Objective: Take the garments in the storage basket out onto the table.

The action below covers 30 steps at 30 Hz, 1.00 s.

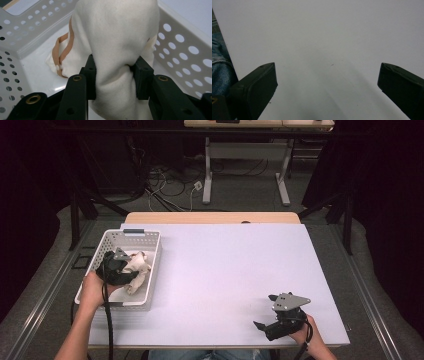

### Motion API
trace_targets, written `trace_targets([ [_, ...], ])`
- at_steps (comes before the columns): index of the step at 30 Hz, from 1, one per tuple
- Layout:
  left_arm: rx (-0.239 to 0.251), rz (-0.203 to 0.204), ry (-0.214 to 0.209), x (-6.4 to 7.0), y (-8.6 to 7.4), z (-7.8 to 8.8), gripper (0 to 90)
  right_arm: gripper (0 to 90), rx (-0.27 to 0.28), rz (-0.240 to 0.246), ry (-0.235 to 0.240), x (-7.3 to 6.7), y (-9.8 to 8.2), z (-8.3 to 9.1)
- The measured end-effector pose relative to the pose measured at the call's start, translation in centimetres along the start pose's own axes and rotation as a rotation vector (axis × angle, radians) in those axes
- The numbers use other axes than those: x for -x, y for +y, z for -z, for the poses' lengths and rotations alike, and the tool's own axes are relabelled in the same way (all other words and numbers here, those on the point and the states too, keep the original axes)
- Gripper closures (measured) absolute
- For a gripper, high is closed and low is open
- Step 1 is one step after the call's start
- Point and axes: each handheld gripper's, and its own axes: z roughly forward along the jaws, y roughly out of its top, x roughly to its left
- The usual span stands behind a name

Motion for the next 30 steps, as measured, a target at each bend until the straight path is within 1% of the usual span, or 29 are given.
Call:
trace_targets([
  [4,0.012,0.007,0.001,0.0,0.0,0.2,63.1,2.2,-0.001,-0.003,0.0,0.0,0.0,0.0],
  [8,0.034,0.008,0.011,0.1,0.0,0.3,63.1,2.2,-0.001,0.0,0.0,0.0,0.0,0.0],
  [12,0.042,0.005,0.021,0.1,0.0,0.5,63.1,2.2,-0.001,0.002,0.0,0.0,0.0,0.0],
  [17,0.066,0.013,0.03,0.2,0.0,0.7,63.1,2.2,-0.004,0.001,0.002,0.0,0.0,0.0],
  [18,0.059,0.007,0.027,0.1,0.0,0.9,63.1,2.2,-0.004,0.001,0.001,0.0,0.0,0.0],
  [20,0.068,0.012,0.026,0.1,0.0,0.9,63.1,2.2,-0.004,0.001,0.002,0.0,0.0,0.0],
  [22,0.077,0.009,0.036,0.2,0.0,0.9,63.1,2.2,-0.004,0.002,0.003,0.0,0.0,0.0],
  [25,0.078,0.01,0.034,0.2,0.0,1.0,63.1,2.2,-0.004,0.002,0.002,0.0,0.0,0.0],
  [27,0.09,0.005,0.041,0.2,0.0,1.1,63.1,2.2,-0.003,0.002,0.002,0.0,0.0,0.0],
  [30,0.098,0.011,0.039,0.2,0.1,1.3,63.2,2.2,-0.004,0.0,0.002,0.0,0.0,0.0],
])
